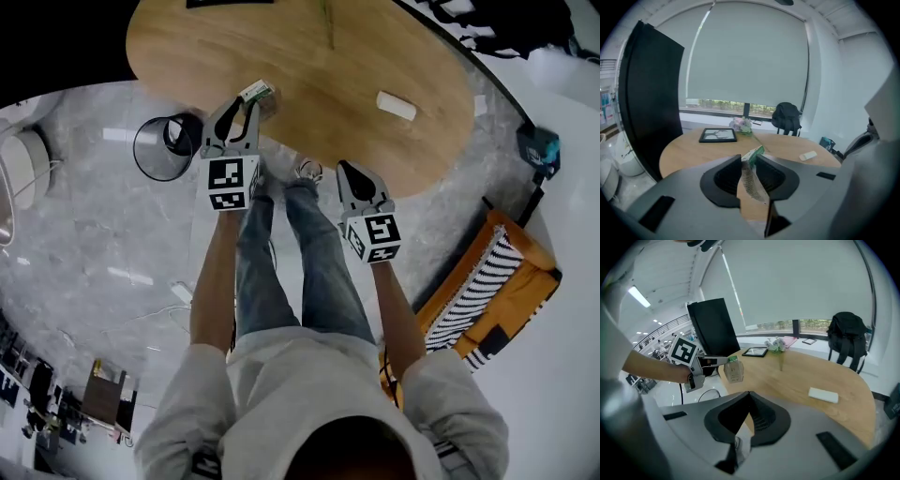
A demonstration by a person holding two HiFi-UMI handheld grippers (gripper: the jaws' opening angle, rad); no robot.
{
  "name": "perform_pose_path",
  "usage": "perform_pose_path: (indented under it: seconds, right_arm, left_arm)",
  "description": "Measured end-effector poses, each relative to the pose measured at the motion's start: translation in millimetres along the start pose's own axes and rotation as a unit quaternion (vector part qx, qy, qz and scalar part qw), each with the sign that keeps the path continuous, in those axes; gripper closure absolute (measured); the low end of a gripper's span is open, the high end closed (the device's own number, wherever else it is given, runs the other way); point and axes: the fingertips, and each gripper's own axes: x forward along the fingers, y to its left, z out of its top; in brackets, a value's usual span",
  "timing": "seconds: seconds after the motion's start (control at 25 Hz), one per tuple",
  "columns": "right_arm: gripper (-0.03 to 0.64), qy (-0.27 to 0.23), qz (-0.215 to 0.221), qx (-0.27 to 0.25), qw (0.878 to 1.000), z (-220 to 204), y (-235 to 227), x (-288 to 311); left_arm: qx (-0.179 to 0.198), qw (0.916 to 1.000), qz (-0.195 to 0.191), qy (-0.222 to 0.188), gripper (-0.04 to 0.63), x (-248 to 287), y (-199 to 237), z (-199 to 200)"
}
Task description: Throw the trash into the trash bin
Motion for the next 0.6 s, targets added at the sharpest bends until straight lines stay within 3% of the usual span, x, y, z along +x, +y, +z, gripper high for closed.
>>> perform_pose_path:
  seconds: [0.24,0.44,0.6]
  right_arm:
    - [0.588,0.018,0.066,-0.063,0.996,21.5,76.6,46.1]
    - [0.588,0.041,0.139,-0.124,0.982,33.4,137.2,80.2]
    - [0.588,0.051,0.163,-0.14,0.975,31.7,179.0,95.7]
  left_arm:
    - [-0.052,0.9931,0.104,-0.014,0.488,-69.1,117.0,-24.0]
    - [-0.108,0.9719,0.209,-0.014,0.488,-137.7,196.9,-65.2]
    - [-0.132,0.961,0.243,-0.002,0.488,-171.8,238.8,-99.9]
